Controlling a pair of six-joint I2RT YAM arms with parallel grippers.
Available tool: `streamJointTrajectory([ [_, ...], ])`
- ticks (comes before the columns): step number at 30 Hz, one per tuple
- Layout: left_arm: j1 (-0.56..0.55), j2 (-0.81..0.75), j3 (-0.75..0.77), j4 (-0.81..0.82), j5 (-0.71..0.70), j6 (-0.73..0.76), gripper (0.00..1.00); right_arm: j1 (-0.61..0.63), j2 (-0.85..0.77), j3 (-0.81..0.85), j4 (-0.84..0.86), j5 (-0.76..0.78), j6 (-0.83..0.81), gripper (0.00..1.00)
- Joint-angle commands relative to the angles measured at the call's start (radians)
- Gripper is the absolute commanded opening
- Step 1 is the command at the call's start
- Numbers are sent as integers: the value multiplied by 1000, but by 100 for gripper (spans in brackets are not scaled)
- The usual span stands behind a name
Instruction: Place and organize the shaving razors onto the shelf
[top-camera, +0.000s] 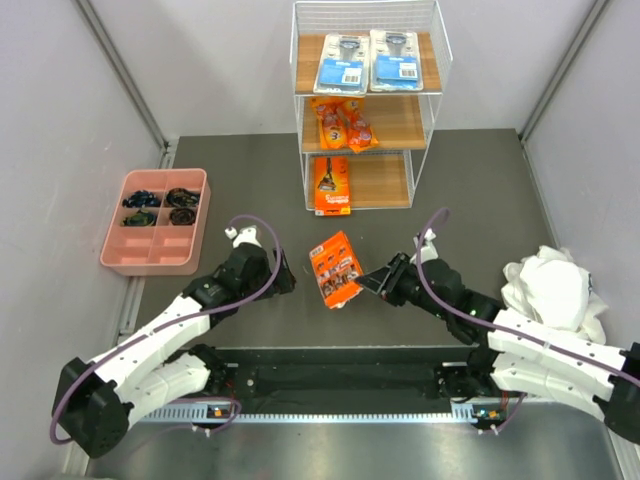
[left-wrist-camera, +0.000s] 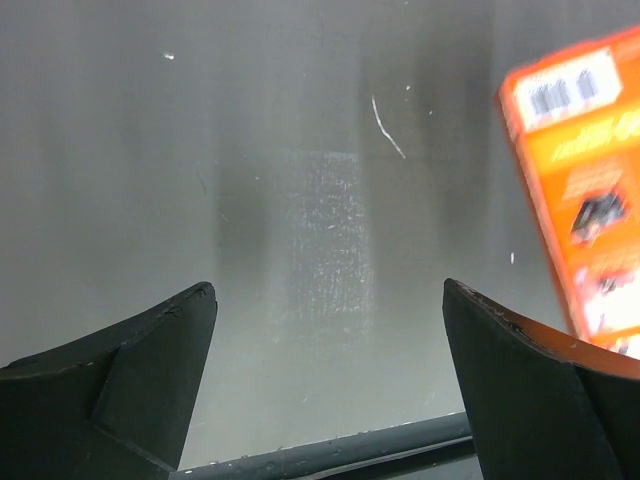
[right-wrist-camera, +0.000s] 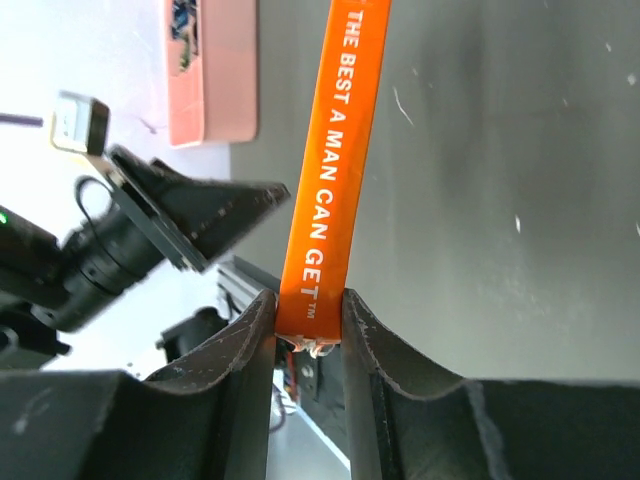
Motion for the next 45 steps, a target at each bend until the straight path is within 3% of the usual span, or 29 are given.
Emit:
streamJointTrajectory([
  [1, 4, -26, -1, -11, -10, 6, 99, -107, 37, 57, 183, -143, -30, 0],
  [18, 2, -12, -13, 1, 0, 6, 99, -417, 168, 48, 465, -355, 21, 0],
  [36, 2, -5, -17, 12, 6, 11, 99, -576, 276, 60, 553, -387, 32, 0],
  [45, 2, -8, -17, 15, 13, 14, 99, -607, 440, 132, 605, -381, -5, 0],
])
